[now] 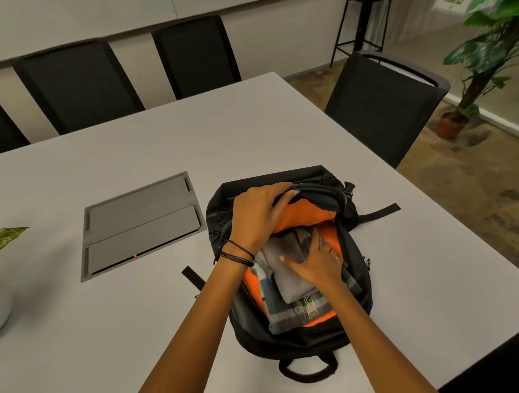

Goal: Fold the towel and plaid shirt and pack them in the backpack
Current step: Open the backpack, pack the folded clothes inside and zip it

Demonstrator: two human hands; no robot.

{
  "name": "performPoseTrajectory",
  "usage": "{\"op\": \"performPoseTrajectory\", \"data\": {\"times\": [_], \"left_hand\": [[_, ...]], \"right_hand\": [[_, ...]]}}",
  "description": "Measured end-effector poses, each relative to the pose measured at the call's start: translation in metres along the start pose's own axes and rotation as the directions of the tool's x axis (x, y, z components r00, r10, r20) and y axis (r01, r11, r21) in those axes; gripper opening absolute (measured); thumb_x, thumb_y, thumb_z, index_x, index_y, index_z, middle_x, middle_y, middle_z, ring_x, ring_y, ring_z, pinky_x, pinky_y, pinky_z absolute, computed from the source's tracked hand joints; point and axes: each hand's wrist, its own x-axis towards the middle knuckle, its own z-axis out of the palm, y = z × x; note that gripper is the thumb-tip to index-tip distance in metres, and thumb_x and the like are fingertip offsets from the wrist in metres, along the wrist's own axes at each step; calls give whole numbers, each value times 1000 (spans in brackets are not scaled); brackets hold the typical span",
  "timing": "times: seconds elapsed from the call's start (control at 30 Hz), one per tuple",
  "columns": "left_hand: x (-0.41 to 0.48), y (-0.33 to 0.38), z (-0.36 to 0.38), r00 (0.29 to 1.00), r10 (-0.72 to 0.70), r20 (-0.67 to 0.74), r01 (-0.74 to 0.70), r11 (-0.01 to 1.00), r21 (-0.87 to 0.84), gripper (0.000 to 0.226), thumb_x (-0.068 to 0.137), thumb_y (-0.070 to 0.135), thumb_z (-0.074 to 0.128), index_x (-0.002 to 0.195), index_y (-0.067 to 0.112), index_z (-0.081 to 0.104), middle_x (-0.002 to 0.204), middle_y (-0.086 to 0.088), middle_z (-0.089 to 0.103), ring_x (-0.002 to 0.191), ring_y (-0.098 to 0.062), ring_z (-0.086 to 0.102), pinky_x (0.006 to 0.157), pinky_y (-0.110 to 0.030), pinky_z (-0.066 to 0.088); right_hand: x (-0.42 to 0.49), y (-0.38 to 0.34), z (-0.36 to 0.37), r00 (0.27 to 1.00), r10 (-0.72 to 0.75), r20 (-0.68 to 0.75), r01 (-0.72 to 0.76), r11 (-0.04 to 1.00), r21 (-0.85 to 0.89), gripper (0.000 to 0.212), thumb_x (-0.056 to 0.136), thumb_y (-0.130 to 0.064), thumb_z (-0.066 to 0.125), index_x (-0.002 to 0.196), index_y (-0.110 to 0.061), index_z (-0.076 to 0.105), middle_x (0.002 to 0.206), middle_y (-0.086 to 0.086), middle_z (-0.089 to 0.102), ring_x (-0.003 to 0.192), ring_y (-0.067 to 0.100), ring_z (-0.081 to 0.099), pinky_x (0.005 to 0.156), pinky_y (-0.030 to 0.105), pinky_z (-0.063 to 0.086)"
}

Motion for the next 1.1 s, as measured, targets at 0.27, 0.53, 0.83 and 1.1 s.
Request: {"op": "performPoseTrajectory", "data": {"times": [0.27,0.53,0.83,1.1], "left_hand": [[-7,0,8,999,-22,49,22,1000,4,26,86,32,60,103,16,72,93,0,74,85,-16,70,70,-21,49],[-15,3,10,996,-20,88,19,1000,7,29,87,33,57,107,16,70,97,-1,73,89,-18,69,74,-25,51],[-24,3,15,991,-70,113,74,997,-34,24,89,31,59,108,20,69,98,-1,67,94,-12,59,74,-22,47],[-36,-2,22,983,-124,135,146,975,-166,19,89,28,60,106,23,67,107,6,65,106,-5,50,88,-18,43]], "right_hand": [[0,67,4,990,-129,-55,137,973,184,64,95,-47,33,148,-18,11,127,21,51,111,35,53,90,45,47],[-11,97,6,975,-154,-161,129,979,-158,101,77,-70,-19,122,-9,47,103,16,66,95,32,61,85,40,44],[-19,114,-5,987,-163,-4,152,927,-343,80,84,-62,-6,115,-11,47,98,7,68,97,23,63,104,38,33],[-39,134,-8,971,-239,-21,233,959,-162,33,99,-34,31,111,-13,53,95,5,68,87,19,63,102,32,33]]}}
